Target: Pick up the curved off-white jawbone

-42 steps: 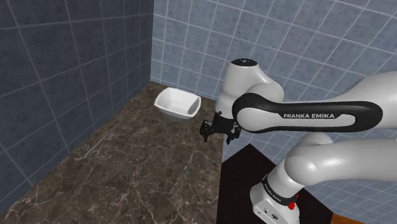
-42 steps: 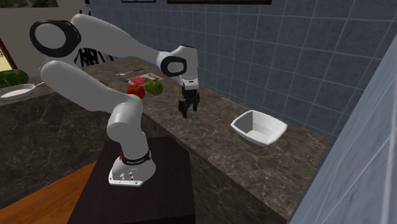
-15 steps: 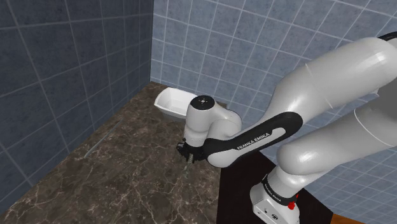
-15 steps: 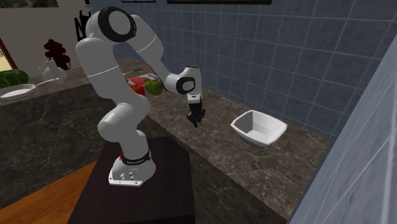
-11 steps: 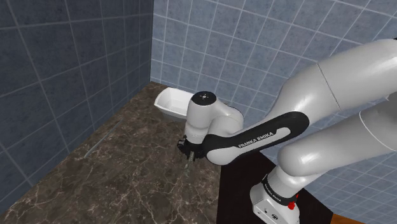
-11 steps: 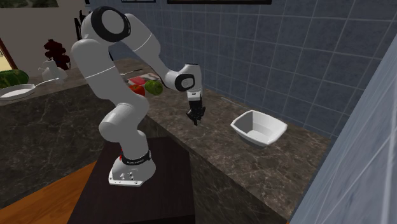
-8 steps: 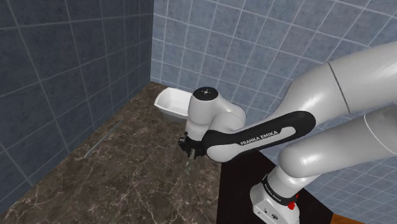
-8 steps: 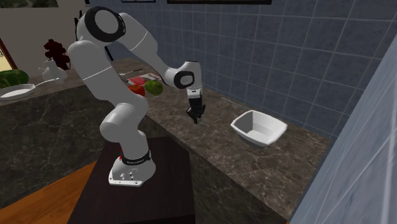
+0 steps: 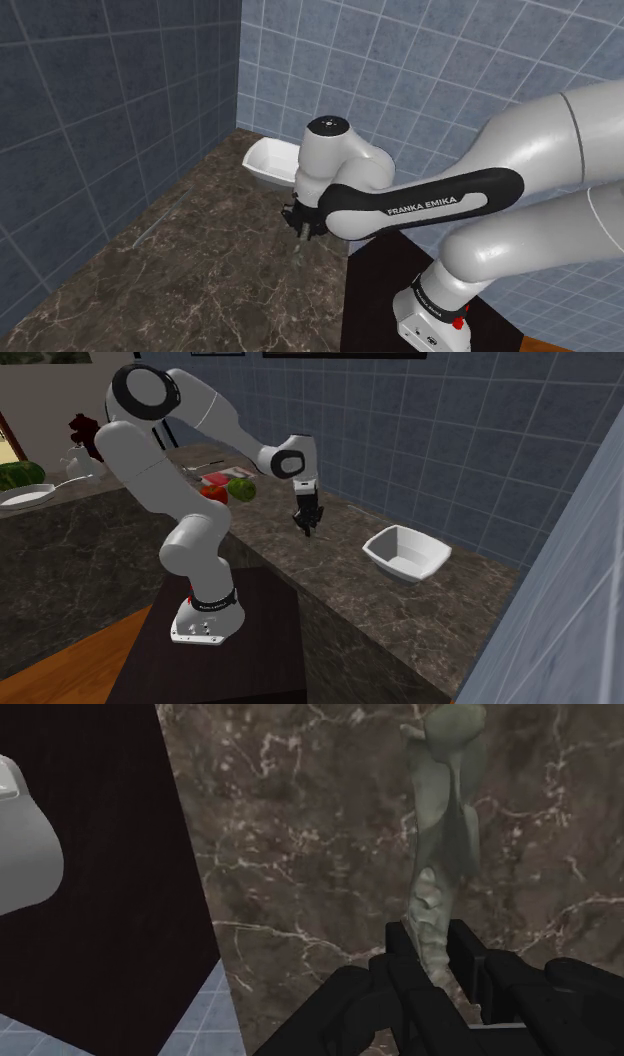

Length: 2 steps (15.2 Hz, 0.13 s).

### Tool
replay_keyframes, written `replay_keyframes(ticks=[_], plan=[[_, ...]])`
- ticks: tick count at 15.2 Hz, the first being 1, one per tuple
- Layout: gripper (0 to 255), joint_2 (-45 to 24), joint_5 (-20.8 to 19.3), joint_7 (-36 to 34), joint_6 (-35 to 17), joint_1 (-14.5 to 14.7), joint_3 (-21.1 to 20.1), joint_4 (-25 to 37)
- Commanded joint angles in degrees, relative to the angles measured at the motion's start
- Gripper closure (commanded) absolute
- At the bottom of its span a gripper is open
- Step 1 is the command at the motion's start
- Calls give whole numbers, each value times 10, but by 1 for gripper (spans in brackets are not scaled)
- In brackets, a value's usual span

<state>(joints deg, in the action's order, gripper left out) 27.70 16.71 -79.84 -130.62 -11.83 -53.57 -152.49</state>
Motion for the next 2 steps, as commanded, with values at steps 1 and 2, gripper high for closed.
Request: replay_keyframes(ticks=[1,2], plan=[[255,11,3,6,14,7,10,3],[255,11,3,6,14,7,10,3]])
